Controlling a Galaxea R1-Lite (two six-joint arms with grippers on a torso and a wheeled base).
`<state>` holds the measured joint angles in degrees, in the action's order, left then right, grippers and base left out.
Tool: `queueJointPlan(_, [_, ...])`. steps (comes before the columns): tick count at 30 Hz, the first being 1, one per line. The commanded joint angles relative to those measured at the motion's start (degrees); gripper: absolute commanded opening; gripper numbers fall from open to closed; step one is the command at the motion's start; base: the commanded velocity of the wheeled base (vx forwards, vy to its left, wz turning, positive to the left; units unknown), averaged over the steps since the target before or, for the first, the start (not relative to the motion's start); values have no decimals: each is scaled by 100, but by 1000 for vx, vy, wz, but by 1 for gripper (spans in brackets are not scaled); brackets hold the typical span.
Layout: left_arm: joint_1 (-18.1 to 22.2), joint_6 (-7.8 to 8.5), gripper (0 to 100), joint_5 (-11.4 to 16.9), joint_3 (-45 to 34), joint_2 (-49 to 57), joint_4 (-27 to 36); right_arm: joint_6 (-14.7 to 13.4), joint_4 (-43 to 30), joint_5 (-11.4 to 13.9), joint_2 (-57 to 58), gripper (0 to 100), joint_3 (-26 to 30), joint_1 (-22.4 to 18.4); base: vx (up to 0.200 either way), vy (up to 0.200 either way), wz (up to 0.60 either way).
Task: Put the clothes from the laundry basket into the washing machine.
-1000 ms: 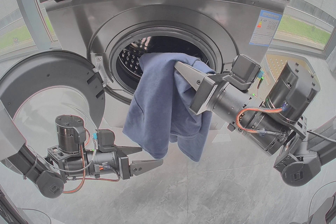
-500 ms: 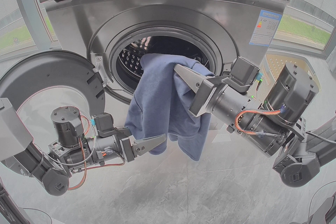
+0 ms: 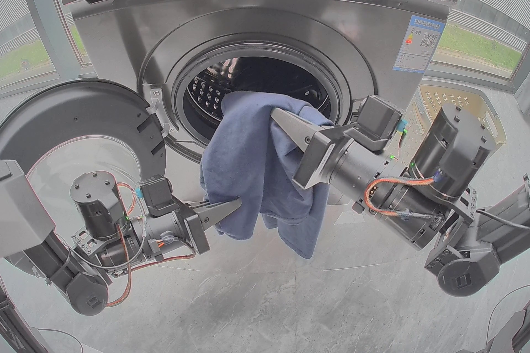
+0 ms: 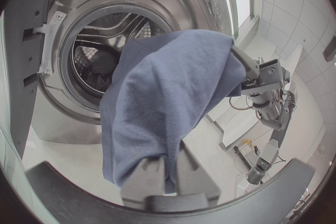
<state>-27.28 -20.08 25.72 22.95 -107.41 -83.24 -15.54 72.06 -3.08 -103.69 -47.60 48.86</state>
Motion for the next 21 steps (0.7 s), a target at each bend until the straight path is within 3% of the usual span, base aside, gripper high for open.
queueJointPlan(1, [-14, 13, 0, -6, -195, 27, -228, -1, -8, 1, -28, 0, 14, -8, 0, 0, 0])
queueJointPlan(4, [-75, 48, 0, 3, -546, 115, -562, -1, 1, 1, -72, 0, 93, -87, 0, 0, 0])
queueJointPlan(11, [-374, 109, 0, 3, -1232, 1020, -553, -1, 1, 10, -116, 0, 454, -122, 0, 0, 0])
queueJointPlan(12, [-436, 109, 0, 3, -1285, 1135, -553, 7, 1, 10, -142, 100, 463, -114, 0, 0, 0])
queueJointPlan(17, [-489, 92, 0, -32, -1109, 1416, -553, 25, -8, 18, -274, 100, 717, -43, 0, 0, 0])
queueJointPlan(21, [-436, 48, 0, -226, -722, 1557, -544, 447, 10, 62, -424, 100, 1526, -52, 0, 0, 0])
